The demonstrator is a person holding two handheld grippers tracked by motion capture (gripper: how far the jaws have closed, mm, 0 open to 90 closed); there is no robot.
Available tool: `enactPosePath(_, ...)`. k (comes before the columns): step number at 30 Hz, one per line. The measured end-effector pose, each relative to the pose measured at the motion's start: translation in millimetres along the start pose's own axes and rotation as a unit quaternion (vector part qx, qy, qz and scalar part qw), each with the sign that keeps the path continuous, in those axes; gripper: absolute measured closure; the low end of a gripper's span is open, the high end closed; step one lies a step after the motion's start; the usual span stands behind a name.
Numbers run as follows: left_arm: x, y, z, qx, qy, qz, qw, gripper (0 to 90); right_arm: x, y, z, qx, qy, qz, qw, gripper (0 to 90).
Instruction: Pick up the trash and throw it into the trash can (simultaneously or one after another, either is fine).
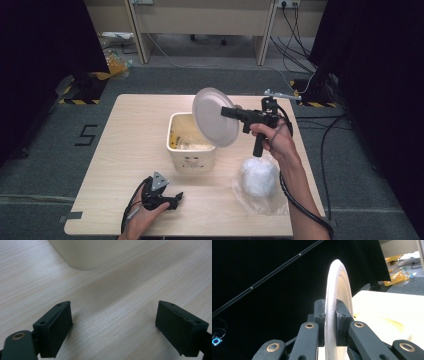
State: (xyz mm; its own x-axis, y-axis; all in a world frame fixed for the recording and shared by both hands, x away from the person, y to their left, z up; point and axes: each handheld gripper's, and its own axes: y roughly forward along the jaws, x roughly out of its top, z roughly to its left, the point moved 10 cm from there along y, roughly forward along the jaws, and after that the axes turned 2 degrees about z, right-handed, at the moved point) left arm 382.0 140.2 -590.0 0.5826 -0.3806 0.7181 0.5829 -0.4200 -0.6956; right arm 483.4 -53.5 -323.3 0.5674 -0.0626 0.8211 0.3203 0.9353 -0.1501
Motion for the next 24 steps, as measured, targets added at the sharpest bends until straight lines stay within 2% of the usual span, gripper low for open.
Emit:
enactPosePath(2, 0.0, 0.0, 0.0, 0.0, 0.0, 0.0, 1.0, 13.0, 1.3, 10.4, -2.5, 0.0, 0.005, 0.004, 1.0, 83.1)
enactPosePath(3, 0.0, 0.0, 0.0, 0.0, 0.0, 0.0, 1.0, 13.0, 0.9, 20.9, -6.0, 0.0, 0.008, 0.009, 0.9999, 83.1)
enactPosePath(7, 0.0, -0.1, 0.0, 0.0, 0.0, 0.0, 1.0, 13.0, -3.0, 34.6, -12.0, -0.004, 0.013, 0.02, 0.9997, 83.1)
enactPosePath(11, 0.0, 0.0, 0.1, -0.001, 0.0, 0.0, 1.0, 13.0, -10.3, 54.1, -25.9, -0.006, 0.028, 0.03, 0.9991, 83.1)
enactPosePath(24, 0.0, 0.0, 0.0, -0.001, 0.0, 0.0, 1.0, 13.0, -39.2, 78.3, -51.5, -0.016, 0.053, 0.059, 0.9967, 82.5)
